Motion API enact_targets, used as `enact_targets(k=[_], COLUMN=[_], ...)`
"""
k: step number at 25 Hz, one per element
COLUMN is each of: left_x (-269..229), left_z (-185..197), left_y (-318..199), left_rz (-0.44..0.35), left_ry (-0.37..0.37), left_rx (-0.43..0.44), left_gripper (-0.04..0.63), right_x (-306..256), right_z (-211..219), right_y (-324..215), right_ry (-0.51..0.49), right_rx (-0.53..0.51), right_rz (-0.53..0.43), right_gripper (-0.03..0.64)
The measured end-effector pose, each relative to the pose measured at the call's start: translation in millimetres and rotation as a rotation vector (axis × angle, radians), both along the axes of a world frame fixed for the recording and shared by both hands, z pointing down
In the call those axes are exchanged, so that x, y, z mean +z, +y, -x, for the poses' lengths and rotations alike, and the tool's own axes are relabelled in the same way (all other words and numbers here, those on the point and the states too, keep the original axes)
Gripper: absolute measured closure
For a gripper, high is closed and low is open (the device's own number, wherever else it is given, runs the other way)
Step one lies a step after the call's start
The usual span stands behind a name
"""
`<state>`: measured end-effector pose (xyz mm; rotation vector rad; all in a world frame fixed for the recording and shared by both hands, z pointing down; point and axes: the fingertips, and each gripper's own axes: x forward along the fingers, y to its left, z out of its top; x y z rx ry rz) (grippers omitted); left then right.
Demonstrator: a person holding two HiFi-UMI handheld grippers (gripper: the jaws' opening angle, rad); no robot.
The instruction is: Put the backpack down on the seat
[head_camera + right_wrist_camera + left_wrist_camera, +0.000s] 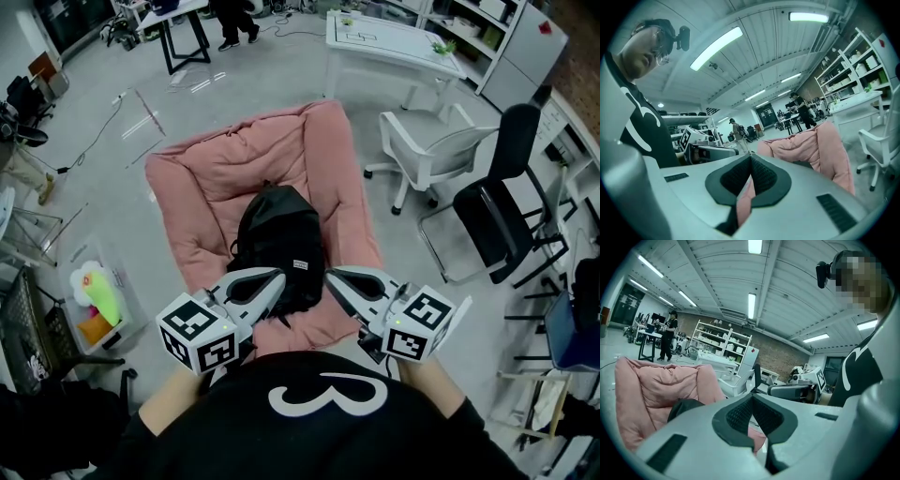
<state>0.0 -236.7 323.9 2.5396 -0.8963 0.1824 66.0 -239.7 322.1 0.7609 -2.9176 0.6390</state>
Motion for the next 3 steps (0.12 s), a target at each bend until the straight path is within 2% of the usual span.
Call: enact_targets(k=[3], left_x=[4.6], left_z=[-0.1], left_y=[-4.1], left_rz=[0.014], left_ry=[-0.005], left_rx=[0.005], left_gripper=[0.589], right_x=[2.1], right_z=[0.3], right_y=[-5.4], right_ry=[-0.005], right_rx=[0.004], right_rz=[0.008], right_gripper=[0.614])
